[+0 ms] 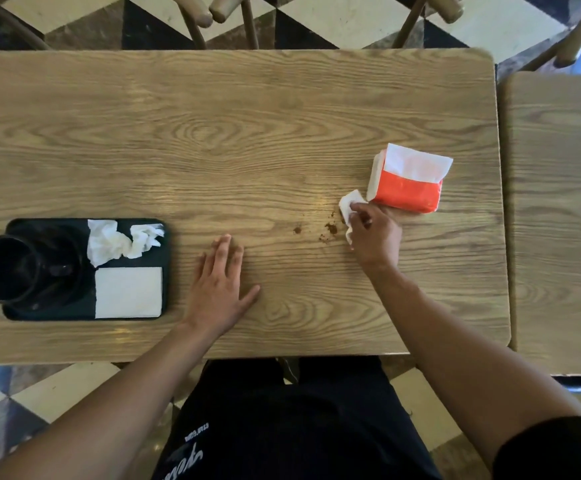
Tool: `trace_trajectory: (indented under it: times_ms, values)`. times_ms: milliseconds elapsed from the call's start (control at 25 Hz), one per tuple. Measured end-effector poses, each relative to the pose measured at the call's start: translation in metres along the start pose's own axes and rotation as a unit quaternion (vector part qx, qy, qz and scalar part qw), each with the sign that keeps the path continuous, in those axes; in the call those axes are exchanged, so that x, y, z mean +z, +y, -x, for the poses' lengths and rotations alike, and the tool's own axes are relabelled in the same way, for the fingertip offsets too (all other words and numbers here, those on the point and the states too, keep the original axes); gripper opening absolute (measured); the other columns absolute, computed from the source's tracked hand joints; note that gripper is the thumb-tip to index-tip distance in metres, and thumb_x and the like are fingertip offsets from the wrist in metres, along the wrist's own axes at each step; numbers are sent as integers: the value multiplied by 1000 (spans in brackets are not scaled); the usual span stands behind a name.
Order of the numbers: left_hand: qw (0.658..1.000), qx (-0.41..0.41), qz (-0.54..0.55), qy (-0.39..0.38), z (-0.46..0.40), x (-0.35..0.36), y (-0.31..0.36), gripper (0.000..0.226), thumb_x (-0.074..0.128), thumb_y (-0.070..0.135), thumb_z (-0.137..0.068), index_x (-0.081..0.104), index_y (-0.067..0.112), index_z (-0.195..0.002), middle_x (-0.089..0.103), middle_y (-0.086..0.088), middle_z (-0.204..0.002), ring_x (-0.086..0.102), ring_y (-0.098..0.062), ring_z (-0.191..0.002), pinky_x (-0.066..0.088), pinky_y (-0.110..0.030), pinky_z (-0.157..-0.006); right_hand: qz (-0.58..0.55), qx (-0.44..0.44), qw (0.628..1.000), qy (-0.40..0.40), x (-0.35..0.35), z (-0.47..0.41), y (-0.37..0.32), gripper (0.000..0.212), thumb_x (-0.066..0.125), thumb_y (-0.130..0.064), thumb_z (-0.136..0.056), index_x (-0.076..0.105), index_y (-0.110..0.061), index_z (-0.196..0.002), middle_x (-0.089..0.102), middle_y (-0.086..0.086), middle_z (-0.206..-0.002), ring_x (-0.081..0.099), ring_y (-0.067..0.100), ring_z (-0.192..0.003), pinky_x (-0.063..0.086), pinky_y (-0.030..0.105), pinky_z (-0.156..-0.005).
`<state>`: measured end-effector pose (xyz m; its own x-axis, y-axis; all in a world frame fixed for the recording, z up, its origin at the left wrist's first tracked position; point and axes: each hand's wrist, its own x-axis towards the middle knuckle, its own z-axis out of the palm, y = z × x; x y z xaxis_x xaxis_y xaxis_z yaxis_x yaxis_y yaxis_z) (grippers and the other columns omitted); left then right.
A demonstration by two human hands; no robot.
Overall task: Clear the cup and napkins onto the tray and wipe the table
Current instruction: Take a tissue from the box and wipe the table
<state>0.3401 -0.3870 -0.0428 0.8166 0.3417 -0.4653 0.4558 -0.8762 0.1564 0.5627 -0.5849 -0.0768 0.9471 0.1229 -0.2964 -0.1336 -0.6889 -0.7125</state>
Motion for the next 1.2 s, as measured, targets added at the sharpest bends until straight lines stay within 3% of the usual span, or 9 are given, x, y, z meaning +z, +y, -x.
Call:
trace_trajectory:
  times_ms: [160, 280, 360, 560, 720, 840, 960, 1040, 1200]
  values:
    - [1000, 1, 9, 5, -1, 0, -2, 86, 52, 61, -93, 27, 11, -159, 9, -14, -170, 8, -31, -157, 12, -48, -126, 37, -22, 999, 30, 5, -7, -22, 20, 64, -20, -87, 77, -22, -102, 67, 1, -101, 66, 20, -89, 47, 23, -86]
    - [1000, -1, 14, 7, 0, 0, -1, 85, 54, 59, -92, 29, 11, -158, 10, -14, -170, 10, -32, -156, 11, -48, -126, 98, -159, 974, -127, 11, 19, -25, 18, 68, -16, -89, 78, -22, -101, 66, -3, -95, 62, 11, -83, 43, 20, -76]
    - [1000, -2, 14, 11, 0, 1, -1, 84, 53, 59, -92, 31, 10, -157, 11, -15, -170, 10, -32, -156, 12, -49, -126, 119, -189, 954, -198, -3, 17, -20, 18, 69, -15, -88, 79, -23, -101, 65, -4, -94, 62, 11, -84, 44, 22, -78]
    - [1000, -2, 20, 16, 1, 3, -3, 83, 56, 58, -92, 33, 10, -156, 13, -15, -169, 12, -31, -156, 13, -50, -125, 76, -85, 993, -30, -11, -11, -28, 17, 67, -13, -87, 76, -22, -96, 65, -4, -94, 64, 15, -85, 52, 37, -86]
    - [1000, 2, 22, 19, 2, 4, -3, 84, 51, 59, -93, 29, 10, -157, 11, -16, -170, 7, -29, -157, 11, -49, -127, 91, -147, 975, -142, 24, 51, -32, 15, 66, -11, -89, 76, -21, -95, 59, -7, -89, 59, 8, -72, 41, 11, -68]
    - [1000, 4, 23, 10, 1, 3, -5, 84, 49, 61, -94, 26, 11, -158, 8, -15, -170, 5, -28, -157, 9, -48, -127, 88, -158, 961, -209, 14, 43, -38, 16, 64, -7, -91, 76, -16, -96, 61, -6, -93, 62, 0, -65, 46, 10, -64]
    - [1000, 10, 25, 9, 1, 3, -8, 84, 52, 58, -94, 27, 12, -159, 8, -14, -170, 5, -29, -158, 10, -49, -127, 113, -133, 981, -85, 6, -9, -52, 17, 63, -9, -89, 76, -17, -96, 61, -1, -94, 68, 18, -80, 48, 22, -76]
    - [999, 11, 30, 9, 1, 4, -8, 84, 55, 56, -93, 27, 12, -159, 8, -14, -170, 4, -28, -158, 9, -49, -127, 133, -128, 981, -52, 16, -23, -60, 19, 63, -10, -89, 77, -17, -100, 62, 4, -98, 66, 25, -87, 40, 19, -78]
    - [999, 13, 28, 16, 1, 5, -9, 83, 56, 57, -93, 29, 13, -158, 11, -14, -170, 8, -29, -158, 12, -49, -127, 172, -234, 917, -274, 37, 22, -59, 22, 61, -11, -92, 77, -22, -102, 62, 1, -104, 59, 12, -88, 44, 24, -83]
